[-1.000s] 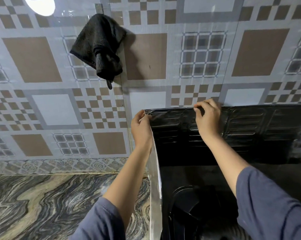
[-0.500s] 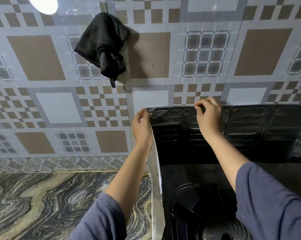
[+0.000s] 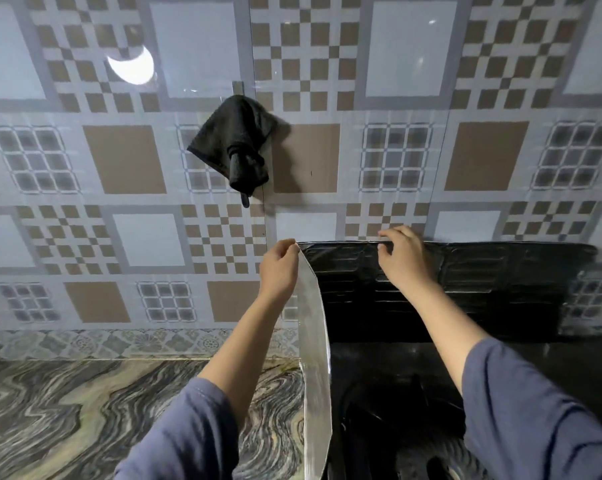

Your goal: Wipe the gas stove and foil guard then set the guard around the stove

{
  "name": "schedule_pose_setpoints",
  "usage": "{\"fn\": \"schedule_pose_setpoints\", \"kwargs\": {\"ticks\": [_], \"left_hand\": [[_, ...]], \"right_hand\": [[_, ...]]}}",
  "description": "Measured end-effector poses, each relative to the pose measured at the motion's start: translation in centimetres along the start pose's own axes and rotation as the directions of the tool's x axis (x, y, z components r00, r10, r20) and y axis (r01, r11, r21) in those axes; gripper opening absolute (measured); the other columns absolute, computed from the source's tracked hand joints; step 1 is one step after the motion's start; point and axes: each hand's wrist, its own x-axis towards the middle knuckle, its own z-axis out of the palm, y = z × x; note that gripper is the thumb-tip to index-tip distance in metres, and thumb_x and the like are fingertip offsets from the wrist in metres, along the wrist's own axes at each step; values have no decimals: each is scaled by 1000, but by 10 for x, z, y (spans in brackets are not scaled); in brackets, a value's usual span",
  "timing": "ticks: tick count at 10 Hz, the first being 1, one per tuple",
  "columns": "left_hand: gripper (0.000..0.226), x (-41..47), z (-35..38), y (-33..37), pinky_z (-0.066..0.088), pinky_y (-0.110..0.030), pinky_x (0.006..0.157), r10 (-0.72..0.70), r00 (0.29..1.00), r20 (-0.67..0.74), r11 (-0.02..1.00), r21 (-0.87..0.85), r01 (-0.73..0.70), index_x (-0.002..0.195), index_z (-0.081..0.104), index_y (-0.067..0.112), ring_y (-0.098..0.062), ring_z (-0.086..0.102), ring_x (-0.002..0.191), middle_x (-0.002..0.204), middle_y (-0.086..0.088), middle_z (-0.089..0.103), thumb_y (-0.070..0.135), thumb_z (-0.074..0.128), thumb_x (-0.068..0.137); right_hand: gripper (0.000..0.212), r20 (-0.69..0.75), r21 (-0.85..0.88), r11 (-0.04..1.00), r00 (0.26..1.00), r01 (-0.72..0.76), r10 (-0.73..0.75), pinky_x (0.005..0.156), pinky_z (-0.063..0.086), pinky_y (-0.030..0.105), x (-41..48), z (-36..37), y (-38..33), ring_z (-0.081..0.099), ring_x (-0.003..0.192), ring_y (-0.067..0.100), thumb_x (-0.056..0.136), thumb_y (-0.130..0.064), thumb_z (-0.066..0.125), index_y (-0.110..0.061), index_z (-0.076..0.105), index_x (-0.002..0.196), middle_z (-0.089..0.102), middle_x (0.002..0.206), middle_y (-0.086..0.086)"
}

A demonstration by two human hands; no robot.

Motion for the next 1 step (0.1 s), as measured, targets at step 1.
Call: {"fn": "schedule_pose_setpoints", "kwargs": {"ticks": [1], "left_hand": [[44, -14, -19, 14, 34, -31, 100, 30, 997, 66, 974, 222, -44, 136, 42, 14, -23, 43, 129, 142, -8, 45, 30, 40, 96]], "right_hand": [[41, 107, -61, 998, 994, 21, -14, 107, 36, 41, -9, -18, -18, 40, 128, 26, 93, -17, 48, -12, 48, 134, 47, 138, 6]]}}
